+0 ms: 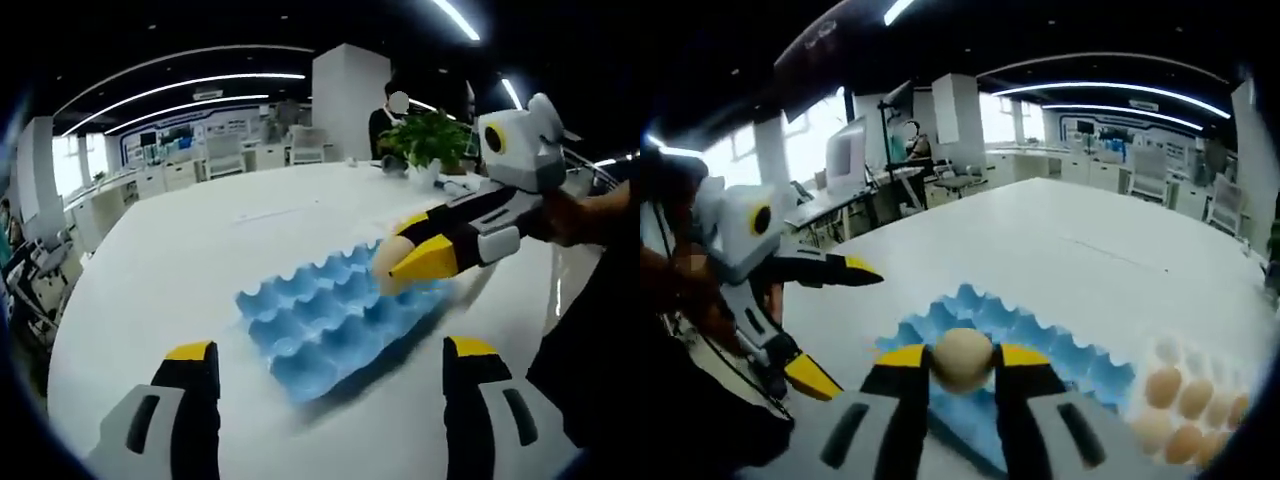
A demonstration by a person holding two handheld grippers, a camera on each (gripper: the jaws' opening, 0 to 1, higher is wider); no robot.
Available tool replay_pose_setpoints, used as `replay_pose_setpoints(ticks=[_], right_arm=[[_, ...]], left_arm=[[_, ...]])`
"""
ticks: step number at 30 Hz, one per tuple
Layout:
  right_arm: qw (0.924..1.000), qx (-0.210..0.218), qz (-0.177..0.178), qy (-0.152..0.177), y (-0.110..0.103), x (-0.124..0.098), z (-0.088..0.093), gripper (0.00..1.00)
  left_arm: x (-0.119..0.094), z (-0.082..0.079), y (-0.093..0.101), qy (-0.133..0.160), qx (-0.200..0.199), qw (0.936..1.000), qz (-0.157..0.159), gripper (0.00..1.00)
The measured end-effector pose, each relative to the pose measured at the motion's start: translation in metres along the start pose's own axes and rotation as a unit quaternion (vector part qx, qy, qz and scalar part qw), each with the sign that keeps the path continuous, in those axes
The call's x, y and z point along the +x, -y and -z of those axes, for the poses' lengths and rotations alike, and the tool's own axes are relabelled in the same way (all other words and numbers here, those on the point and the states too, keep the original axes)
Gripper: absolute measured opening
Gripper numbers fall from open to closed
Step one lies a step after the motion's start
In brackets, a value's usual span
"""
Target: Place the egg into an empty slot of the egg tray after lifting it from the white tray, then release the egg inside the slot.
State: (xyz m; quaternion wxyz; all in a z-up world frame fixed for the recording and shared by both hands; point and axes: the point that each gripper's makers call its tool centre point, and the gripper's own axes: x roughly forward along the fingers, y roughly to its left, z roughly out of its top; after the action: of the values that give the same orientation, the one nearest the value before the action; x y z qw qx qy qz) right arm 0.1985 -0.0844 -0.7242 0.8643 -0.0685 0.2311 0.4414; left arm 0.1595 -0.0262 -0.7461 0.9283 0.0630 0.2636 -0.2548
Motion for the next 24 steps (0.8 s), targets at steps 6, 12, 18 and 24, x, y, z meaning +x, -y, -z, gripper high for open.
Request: replay_pose_setpoints(ticks=[6,12,18,24], right_arm=[[0.9992,-0.016,-0.034,-0.012,-0.028,0.028,-0.002,0.25],[0.9972,-0.033,-0.058,-0.034,-0.046,0.048,0.006,0.25],[0.9951,-0.045,-0.07,-0.054,-0.054,0.066,0.017,0.25],[0.9934,-0.058,-0.072,-0.067,-0.059,0.076,0.027,0.25]], left_arm=[[-0.004,0.001,-0.007,0.024,0.022,0.9993,0.018,0.92],[-0.007,0.005,-0.004,0.033,0.048,0.9978,0.032,0.92],[-0.008,0.003,-0.003,0.035,0.063,0.9966,0.039,0.92],[-0.011,0.002,-0.006,0.038,0.075,0.9957,0.037,0.92]])
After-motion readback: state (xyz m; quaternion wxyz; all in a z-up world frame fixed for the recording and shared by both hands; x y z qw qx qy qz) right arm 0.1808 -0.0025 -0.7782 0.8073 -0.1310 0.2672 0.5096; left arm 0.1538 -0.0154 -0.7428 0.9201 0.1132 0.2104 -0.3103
